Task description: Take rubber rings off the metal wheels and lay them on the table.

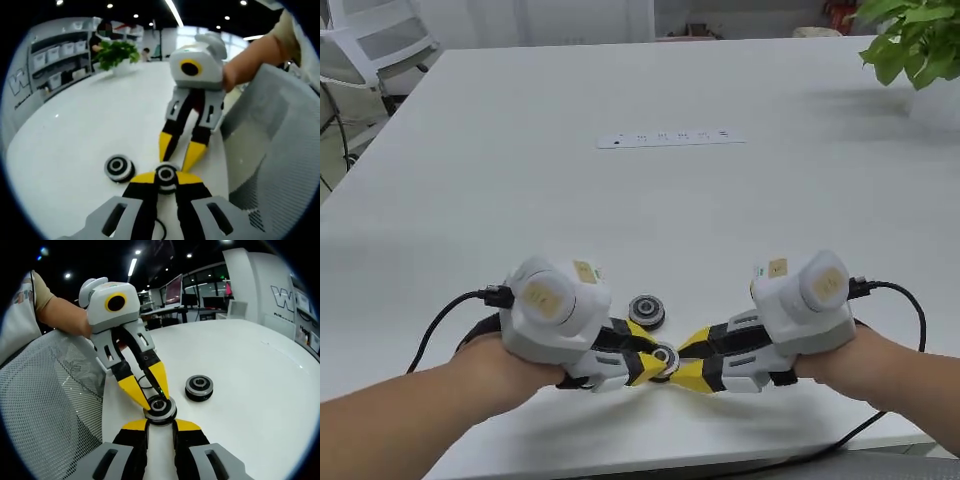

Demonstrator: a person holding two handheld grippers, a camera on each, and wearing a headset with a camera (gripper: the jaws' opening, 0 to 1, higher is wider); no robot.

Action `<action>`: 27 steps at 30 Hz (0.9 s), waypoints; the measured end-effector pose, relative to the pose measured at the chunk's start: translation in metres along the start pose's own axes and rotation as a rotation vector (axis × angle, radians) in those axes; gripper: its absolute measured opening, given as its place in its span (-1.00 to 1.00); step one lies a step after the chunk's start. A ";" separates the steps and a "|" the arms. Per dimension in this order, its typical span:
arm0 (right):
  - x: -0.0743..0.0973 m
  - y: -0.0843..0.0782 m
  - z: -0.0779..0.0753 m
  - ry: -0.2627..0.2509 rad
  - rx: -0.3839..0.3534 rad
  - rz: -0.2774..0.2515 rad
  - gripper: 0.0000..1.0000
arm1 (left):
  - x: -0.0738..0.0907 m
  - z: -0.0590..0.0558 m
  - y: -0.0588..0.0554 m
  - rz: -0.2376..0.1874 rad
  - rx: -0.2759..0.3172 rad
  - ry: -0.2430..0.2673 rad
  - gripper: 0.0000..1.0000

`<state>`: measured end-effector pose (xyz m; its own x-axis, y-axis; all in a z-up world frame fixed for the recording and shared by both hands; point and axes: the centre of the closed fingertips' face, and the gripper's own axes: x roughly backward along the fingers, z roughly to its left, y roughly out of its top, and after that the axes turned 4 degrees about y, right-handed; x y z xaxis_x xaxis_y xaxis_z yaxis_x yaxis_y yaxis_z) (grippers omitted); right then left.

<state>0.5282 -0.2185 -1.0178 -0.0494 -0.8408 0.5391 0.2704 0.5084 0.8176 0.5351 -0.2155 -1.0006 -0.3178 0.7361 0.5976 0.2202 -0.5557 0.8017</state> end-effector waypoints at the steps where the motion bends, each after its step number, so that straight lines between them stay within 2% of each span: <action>1: 0.000 0.000 0.000 0.000 0.002 0.001 -0.69 | 0.000 0.000 0.000 0.000 0.000 0.000 -0.73; 15: 0.002 -0.001 0.000 -0.004 0.020 0.017 -0.79 | 0.000 0.001 0.000 -0.011 0.010 0.004 -0.73; 17: 0.002 -0.003 -0.001 -0.008 0.013 0.021 -0.93 | 0.000 0.001 0.000 -0.011 0.006 0.004 -0.73; 18: 0.004 -0.003 -0.007 -0.036 0.012 0.021 -1.00 | 0.000 0.001 0.000 -0.011 0.007 0.003 -0.73; 20: 0.003 -0.003 -0.004 -0.015 0.004 0.021 -1.00 | -0.001 0.001 0.000 -0.011 0.005 0.004 -0.73; 27: 0.003 -0.003 -0.005 -0.024 -0.041 0.014 -1.00 | -0.001 0.001 0.000 -0.009 0.001 0.007 -0.74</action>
<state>0.5321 -0.2234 -1.0200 -0.0681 -0.8289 0.5553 0.3101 0.5114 0.8014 0.5362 -0.2156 -1.0014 -0.3266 0.7383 0.5901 0.2182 -0.5486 0.8071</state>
